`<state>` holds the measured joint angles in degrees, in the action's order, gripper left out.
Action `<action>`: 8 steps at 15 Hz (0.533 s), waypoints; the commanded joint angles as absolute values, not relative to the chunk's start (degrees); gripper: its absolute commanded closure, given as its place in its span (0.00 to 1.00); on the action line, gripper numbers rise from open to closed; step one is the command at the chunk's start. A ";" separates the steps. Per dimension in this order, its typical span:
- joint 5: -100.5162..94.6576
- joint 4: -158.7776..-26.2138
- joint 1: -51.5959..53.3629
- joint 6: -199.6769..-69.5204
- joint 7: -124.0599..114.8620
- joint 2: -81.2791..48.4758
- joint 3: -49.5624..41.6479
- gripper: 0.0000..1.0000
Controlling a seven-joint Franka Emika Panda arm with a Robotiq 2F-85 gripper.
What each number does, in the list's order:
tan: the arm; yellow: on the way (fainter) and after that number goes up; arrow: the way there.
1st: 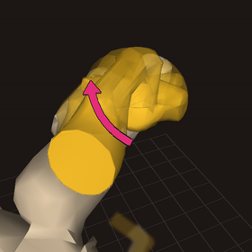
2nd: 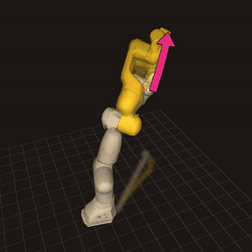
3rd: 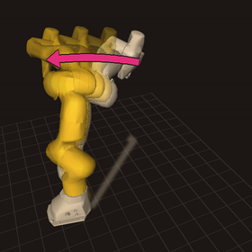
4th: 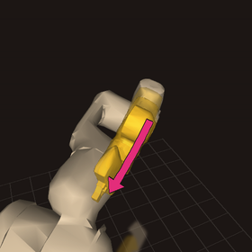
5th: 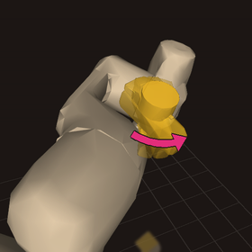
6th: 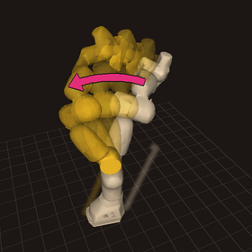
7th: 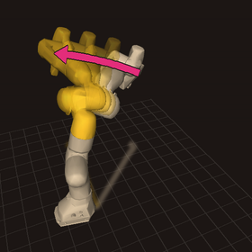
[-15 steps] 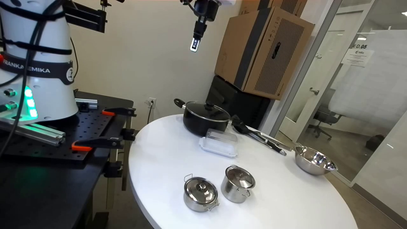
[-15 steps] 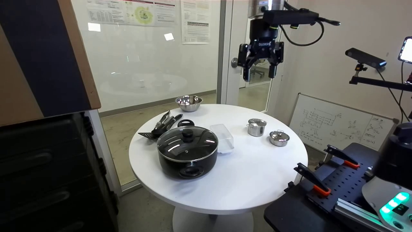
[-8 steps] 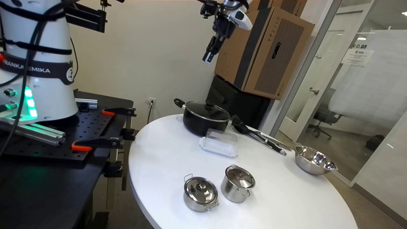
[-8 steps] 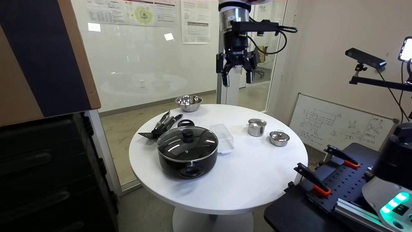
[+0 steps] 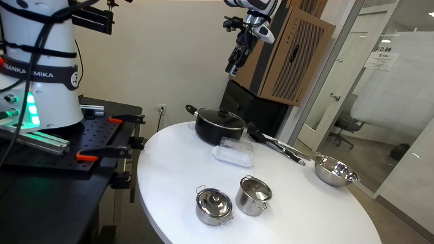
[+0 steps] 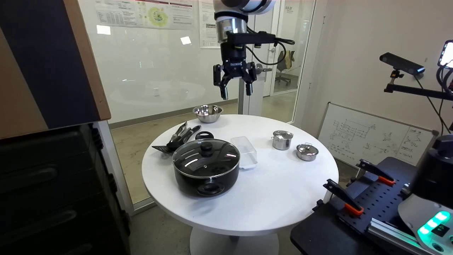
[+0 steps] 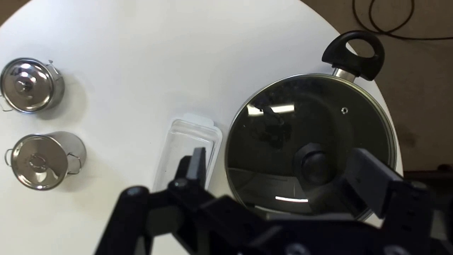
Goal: Take the lid off the pot and put it on the table
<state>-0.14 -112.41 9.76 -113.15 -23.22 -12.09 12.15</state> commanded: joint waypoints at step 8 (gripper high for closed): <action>-9.46 -107.21 19.10 -116.33 -32.78 -23.31 9.27 0.00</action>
